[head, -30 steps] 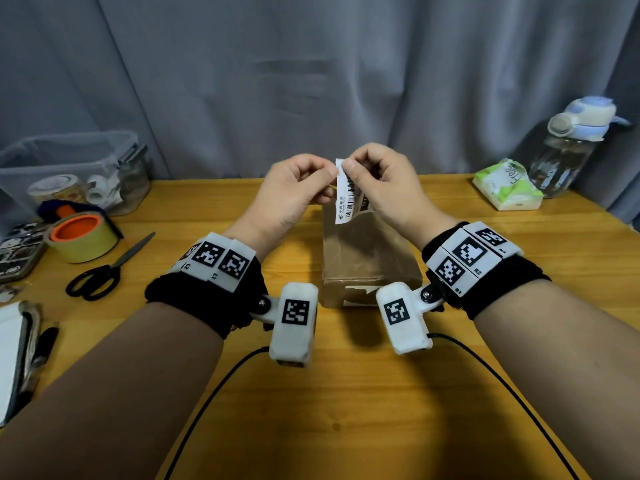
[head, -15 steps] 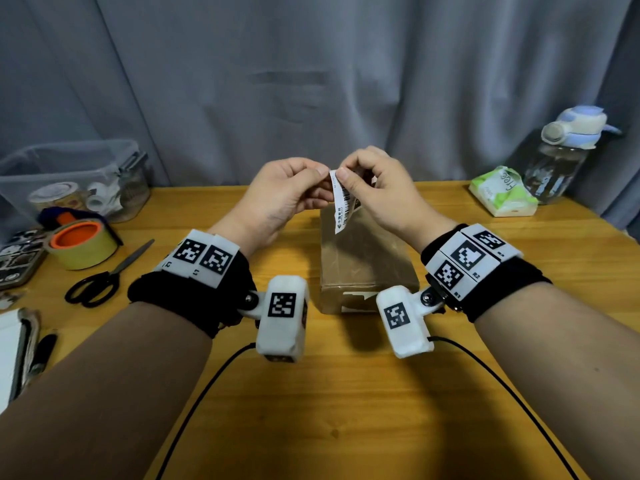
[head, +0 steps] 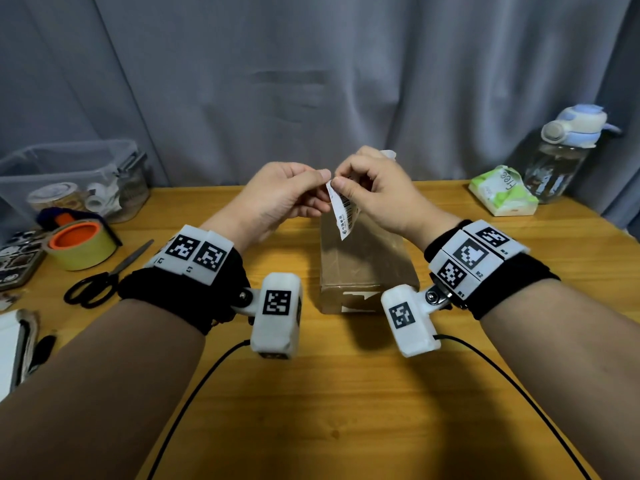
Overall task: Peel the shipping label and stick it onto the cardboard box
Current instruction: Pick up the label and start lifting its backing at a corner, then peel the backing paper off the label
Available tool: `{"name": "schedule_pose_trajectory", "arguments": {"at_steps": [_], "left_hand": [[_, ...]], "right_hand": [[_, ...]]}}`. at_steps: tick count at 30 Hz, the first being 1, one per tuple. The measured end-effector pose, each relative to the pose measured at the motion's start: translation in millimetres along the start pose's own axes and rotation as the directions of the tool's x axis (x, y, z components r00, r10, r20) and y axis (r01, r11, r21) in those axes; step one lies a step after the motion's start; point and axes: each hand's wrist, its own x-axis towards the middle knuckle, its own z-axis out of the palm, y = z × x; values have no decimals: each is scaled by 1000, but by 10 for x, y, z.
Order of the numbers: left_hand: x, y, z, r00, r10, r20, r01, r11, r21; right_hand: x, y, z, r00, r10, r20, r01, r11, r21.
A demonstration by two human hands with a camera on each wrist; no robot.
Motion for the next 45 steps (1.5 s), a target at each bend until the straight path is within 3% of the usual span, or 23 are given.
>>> {"name": "schedule_pose_trajectory", "arguments": {"at_steps": [10, 31, 39, 41, 45], "left_hand": [[5, 7, -18, 1000, 6, 25, -6, 1000, -4], [-59, 71, 1, 992, 17, 124, -39, 983, 181], [-38, -60, 71, 995, 58, 85, -69, 989, 132], [-11, -110, 108, 995, 100, 24, -102, 991, 84], [36, -195, 207, 984, 155, -84, -155, 988, 1]], "right_hand": [[28, 13, -2, 1000, 2, -2, -2, 1000, 1], [3, -6, -41, 998, 8, 70, -2, 996, -90], [-55, -29, -19, 998, 58, 32, -57, 997, -52], [-78, -41, -8, 996, 93, -14, -93, 996, 8], [-103, -93, 21, 961, 262, -84, -226, 926, 303]]}}
